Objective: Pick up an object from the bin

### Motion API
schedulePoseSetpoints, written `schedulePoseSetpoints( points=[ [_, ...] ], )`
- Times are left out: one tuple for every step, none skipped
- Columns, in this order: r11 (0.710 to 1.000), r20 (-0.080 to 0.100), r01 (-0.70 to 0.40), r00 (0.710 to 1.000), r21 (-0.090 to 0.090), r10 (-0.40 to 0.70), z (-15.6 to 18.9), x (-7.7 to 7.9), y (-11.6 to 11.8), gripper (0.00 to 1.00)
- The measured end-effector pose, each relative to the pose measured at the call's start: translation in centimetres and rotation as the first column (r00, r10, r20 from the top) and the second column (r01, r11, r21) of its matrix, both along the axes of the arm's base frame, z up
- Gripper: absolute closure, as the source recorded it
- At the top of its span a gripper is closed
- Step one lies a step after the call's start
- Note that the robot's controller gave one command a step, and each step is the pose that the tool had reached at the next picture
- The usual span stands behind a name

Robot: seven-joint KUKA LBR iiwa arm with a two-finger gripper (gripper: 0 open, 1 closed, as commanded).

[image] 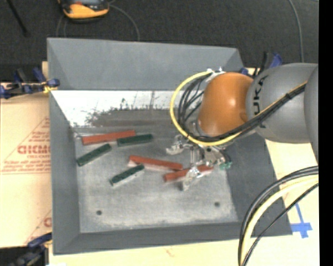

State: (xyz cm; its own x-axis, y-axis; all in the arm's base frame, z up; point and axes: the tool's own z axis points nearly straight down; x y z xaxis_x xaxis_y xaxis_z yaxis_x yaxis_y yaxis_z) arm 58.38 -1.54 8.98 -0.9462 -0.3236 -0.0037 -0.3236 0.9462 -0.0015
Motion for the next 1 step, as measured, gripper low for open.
schedulePoseSetpoints(
  points=[
    [0.995, 0.0, -0.101, 0.995, 0.001, 0.101, -0.15, -0.21, 0.12, 0.0]
  ],
)
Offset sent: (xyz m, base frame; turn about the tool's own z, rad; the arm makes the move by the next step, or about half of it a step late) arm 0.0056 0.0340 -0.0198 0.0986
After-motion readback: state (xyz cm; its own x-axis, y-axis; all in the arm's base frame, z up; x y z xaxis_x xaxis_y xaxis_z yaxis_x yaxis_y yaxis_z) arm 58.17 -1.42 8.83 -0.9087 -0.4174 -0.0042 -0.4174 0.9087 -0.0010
